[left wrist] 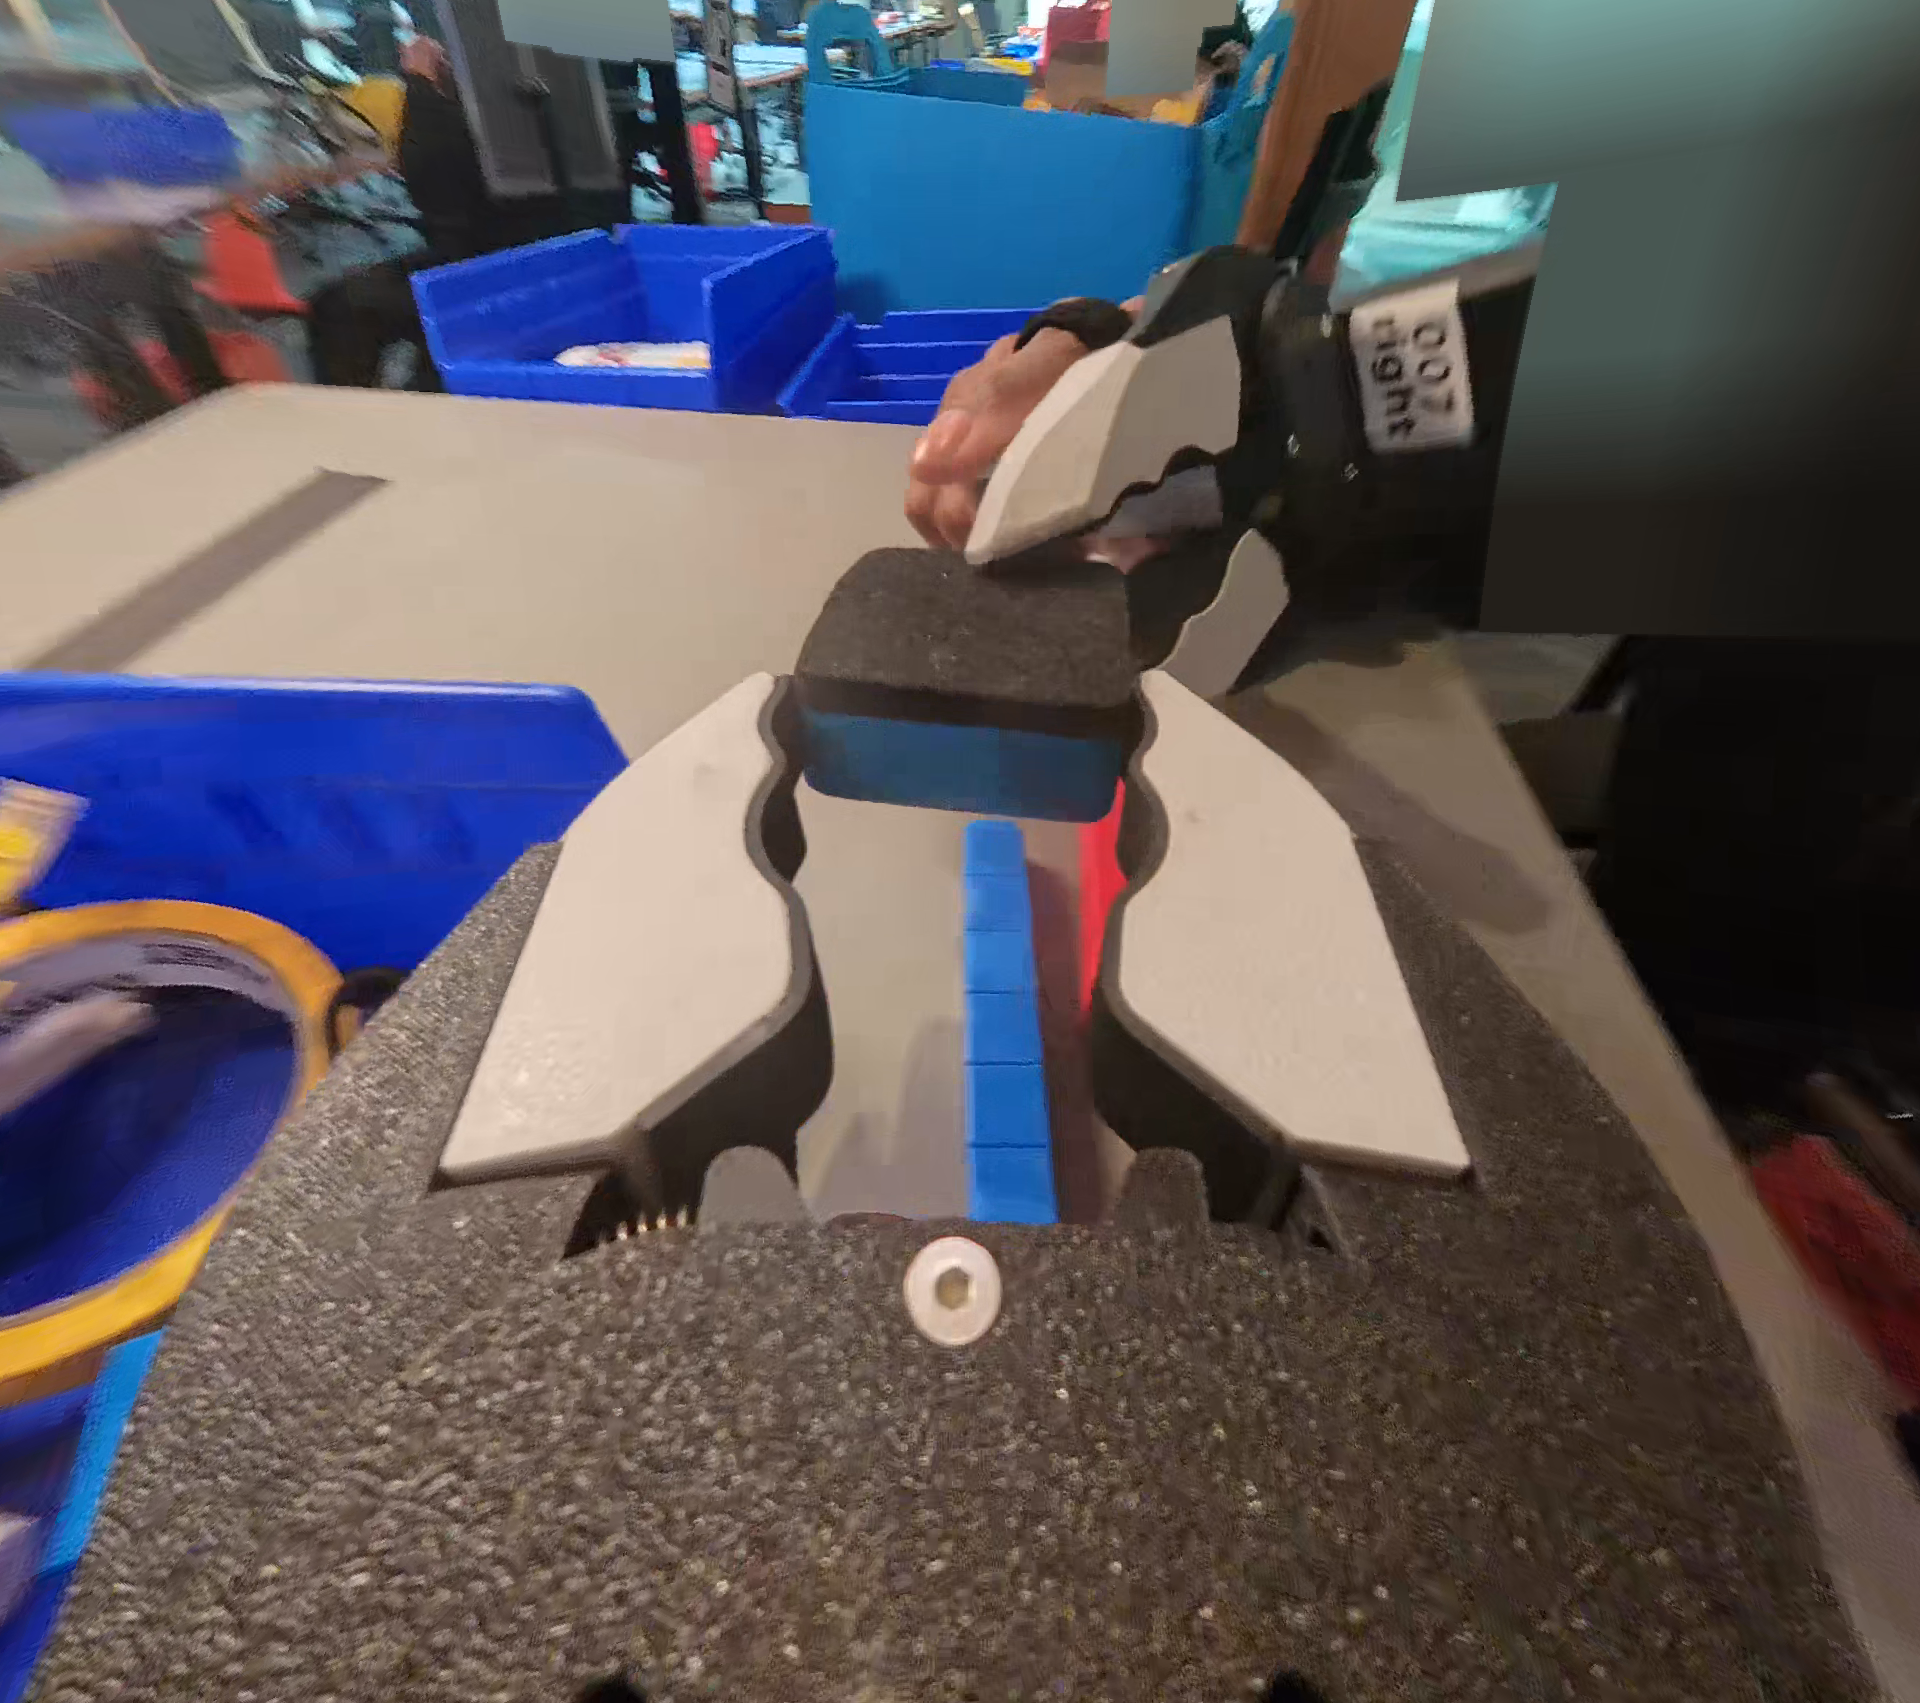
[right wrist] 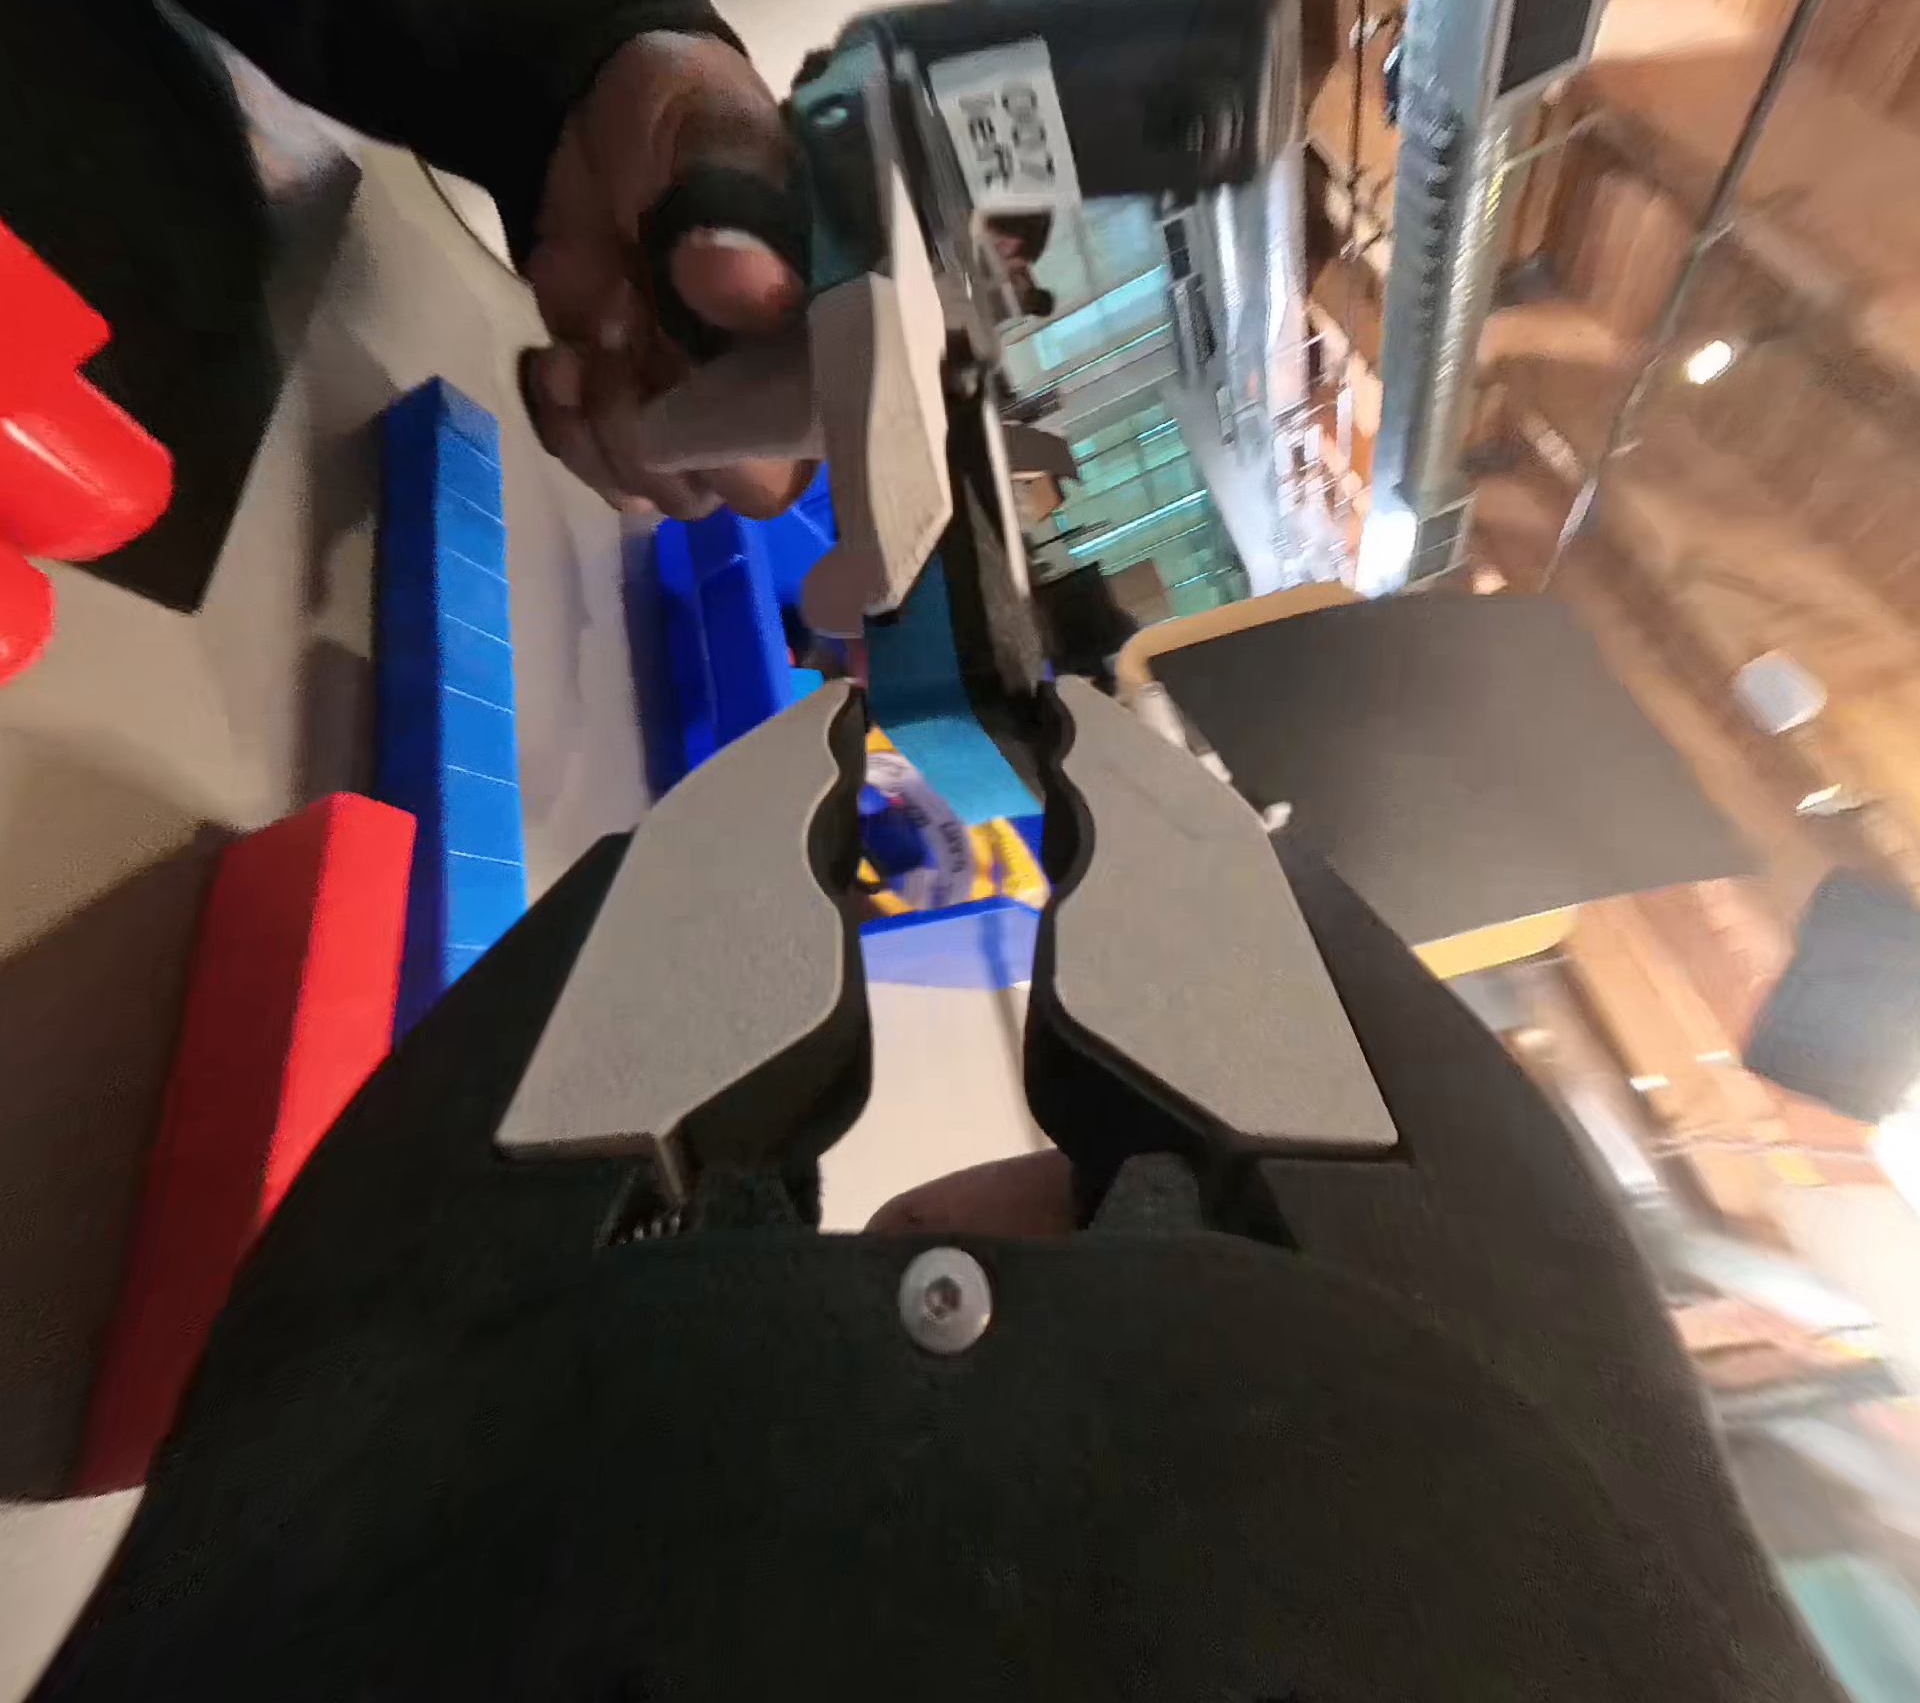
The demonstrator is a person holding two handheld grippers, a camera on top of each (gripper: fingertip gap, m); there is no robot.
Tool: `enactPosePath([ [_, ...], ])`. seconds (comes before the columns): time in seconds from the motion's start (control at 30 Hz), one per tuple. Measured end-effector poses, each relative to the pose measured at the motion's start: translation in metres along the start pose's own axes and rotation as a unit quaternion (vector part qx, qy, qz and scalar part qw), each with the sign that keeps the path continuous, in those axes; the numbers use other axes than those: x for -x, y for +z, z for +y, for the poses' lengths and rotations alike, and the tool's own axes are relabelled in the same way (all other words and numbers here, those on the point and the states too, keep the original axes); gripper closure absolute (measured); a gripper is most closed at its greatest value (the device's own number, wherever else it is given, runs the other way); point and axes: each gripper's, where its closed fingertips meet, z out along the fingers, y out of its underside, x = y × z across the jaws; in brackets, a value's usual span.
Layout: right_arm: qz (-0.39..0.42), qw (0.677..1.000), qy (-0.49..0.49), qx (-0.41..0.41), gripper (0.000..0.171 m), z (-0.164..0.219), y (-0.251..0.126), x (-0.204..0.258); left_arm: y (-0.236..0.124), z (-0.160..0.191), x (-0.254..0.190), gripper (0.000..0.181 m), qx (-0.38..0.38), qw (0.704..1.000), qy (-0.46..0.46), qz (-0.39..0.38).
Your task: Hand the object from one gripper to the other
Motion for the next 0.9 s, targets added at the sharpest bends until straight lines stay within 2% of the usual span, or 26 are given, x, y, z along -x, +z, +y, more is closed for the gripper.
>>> enactPosePath([
  [0.07, -0.035, 0.994, 0.099, 0.009, 0.133, 0.004, 0.002, 0.001, -0.004, -0.001, 0.008, 0.122, 0.018, 0.994, 0.088, -0.059],
  [0.17, -0.068, 0.96, 0.27, 0.031, 0.124, 0.01, 0.006, -0.007, -0.01, -0.005, 0.023, 0.121, 0.047, 0.96, 0.228, -0.157],
  [0.27, -0.071, 0.9, 0.427, 0.055, 0.108, 0.017, 0.01, -0.018, -0.014, -0.014, 0.034, 0.122, 0.061, 0.909, 0.326, -0.251],
  [0.33, -0.071, 0.854, 0.511, 0.06, 0.097, 0.017, 0.015, -0.02, -0.015, -0.018, 0.04, 0.122, 0.079, 0.865, 0.387, -0.308],
  [0.43, -0.062, 0.812, 0.577, 0.067, 0.087, 0.013, 0.022, -0.016, -0.012, -0.015, 0.041, 0.122, 0.123, 0.791, 0.478, -0.362],
  [0.53, -0.032, 0.814, 0.572, 0.099, 0.089, 0.017, 0.027, -0.012, -0.002, -0.009, 0.035, 0.122, 0.14, 0.764, 0.513, -0.366],
  [0.63, -0.006, 0.846, 0.518, 0.127, 0.112, 0.025, 0.026, -0.01, 0.004, -0.01, 0.027, 0.122, 0.127, 0.76, 0.529, -0.355],
  [0.67, -0.001, 0.857, 0.5, 0.121, 0.112, 0.025, 0.025, -0.012, 0.004, -0.01, 0.026, 0.122, 0.122, 0.766, 0.527, -0.347],
  [0.77, 0.024, 0.903, 0.406, 0.139, 0.113, 0.034, 0.022, -0.018, 0.006, 0.0, 0.022, 0.115, 0.118, 0.83, 0.473, -0.272],
  [0.9, 0.102, 0.963, 0.186, 0.167, 0.113, 0.045, 0.012, -0.038, -0.006, 0.004, 0.026, 0.114, 0.119, 0.917, 0.323, -0.204],
])
